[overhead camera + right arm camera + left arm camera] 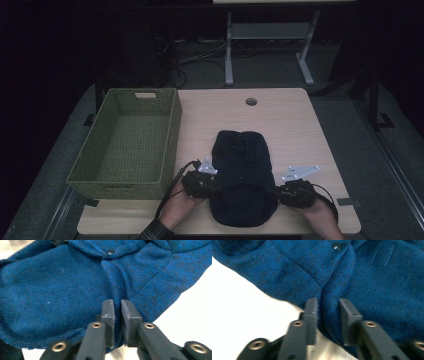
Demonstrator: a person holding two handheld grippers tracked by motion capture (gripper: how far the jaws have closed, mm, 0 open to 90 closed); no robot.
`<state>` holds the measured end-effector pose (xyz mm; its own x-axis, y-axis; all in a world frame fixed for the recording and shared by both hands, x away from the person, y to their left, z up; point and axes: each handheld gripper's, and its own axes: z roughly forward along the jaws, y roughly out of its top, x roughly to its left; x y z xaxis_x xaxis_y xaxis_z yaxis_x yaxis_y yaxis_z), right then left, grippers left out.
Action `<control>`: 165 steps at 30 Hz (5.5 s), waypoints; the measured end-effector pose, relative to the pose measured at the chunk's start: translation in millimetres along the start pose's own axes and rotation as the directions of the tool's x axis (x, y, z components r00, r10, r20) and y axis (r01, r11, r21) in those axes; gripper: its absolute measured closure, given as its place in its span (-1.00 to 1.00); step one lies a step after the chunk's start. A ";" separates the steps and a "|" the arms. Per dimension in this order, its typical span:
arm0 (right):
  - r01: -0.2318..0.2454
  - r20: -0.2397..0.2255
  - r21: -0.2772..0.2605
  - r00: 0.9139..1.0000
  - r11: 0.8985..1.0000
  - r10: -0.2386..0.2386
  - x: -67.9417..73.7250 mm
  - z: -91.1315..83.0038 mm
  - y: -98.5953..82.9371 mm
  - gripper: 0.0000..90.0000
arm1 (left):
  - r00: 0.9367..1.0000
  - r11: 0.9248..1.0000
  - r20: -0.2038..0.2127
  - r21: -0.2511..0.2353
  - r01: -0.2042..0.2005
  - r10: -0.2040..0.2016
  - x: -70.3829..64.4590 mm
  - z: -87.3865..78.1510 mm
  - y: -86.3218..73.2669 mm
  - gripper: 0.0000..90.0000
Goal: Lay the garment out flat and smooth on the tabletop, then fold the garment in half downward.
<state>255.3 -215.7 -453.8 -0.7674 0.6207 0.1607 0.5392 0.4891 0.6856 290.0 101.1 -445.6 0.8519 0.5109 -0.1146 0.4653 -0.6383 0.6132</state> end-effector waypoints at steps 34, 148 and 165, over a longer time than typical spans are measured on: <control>-0.101 0.201 0.009 0.975 0.995 0.097 -111.7 61.3 70.9 1.00 | 0.999 0.999 -0.035 0.041 -0.025 0.027 11.6 23.9 20.7 1.00; -0.069 0.277 -0.032 0.958 0.997 0.075 -138.9 59.1 150.1 0.87 | 0.974 0.967 -0.153 -0.216 0.135 -0.170 143.1 32.7 116.4 0.74; 0.029 0.350 -0.164 0.936 0.986 0.030 -122.7 16.1 188.1 0.87 | 0.957 0.949 -0.274 -0.315 -0.001 -0.090 124.0 -13.9 145.8 0.72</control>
<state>456.5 -190.0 -356.0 -0.5811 0.8102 -0.0771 0.4522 0.4002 0.7971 460.1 79.4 -359.5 0.7079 0.7046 0.0494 0.3654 -0.4252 0.8280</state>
